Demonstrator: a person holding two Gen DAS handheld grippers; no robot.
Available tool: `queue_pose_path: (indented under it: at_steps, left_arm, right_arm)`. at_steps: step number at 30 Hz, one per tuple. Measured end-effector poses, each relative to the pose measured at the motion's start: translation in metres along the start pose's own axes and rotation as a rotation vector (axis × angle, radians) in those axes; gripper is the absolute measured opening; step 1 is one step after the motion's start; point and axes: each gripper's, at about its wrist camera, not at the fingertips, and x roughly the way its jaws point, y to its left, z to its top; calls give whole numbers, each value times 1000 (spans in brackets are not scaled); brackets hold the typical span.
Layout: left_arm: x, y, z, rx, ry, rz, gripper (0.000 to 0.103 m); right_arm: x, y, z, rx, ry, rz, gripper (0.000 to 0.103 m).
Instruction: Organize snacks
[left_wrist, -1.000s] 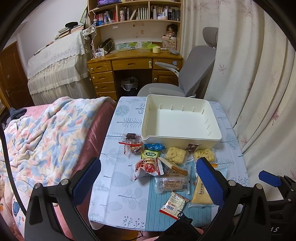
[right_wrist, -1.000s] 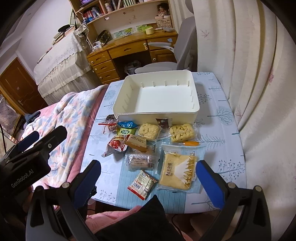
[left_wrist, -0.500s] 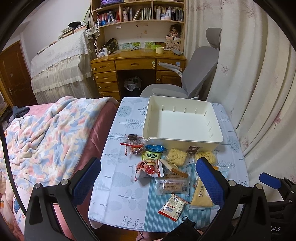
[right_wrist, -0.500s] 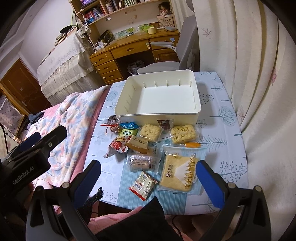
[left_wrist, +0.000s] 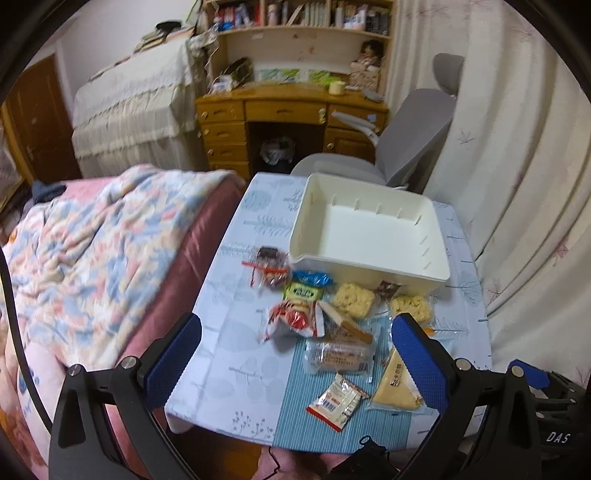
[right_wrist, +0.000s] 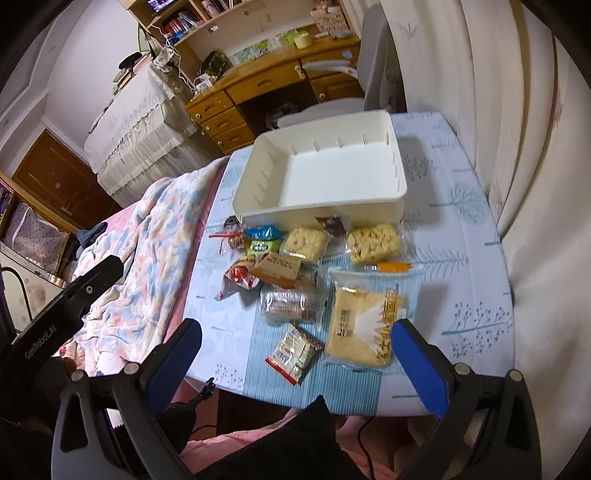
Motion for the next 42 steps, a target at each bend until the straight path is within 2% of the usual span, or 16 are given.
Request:
queue_pose_path:
  at_steps: [4, 12, 18, 23, 32, 38, 42]
  left_arm:
    - [12, 1, -13, -28, 57, 18, 102]
    - [34, -5, -45, -24, 113, -15, 102]
    - [63, -19, -70, 51, 198, -50, 102]
    - [94, -34, -85, 144, 244, -42, 102]
    - [168, -64, -122, 296, 362, -95, 102]
    - [206, -76, -141, 335, 435, -123, 102]
    - [225, -83, -154, 355, 463, -110, 101]
  right_arm:
    - [13, -17, -2, 26, 52, 2, 103]
    - [45, -53, -4, 149, 190, 12, 103]
    - [74, -72, -5, 256, 274, 16, 103]
    - [100, -84, -5, 320, 330, -3, 103]
    - [152, -98, -4, 374, 418, -22, 103]
    - [179, -105, -3, 399, 464, -44, 103]
    - [193, -104, -2, 408, 486, -55, 103]
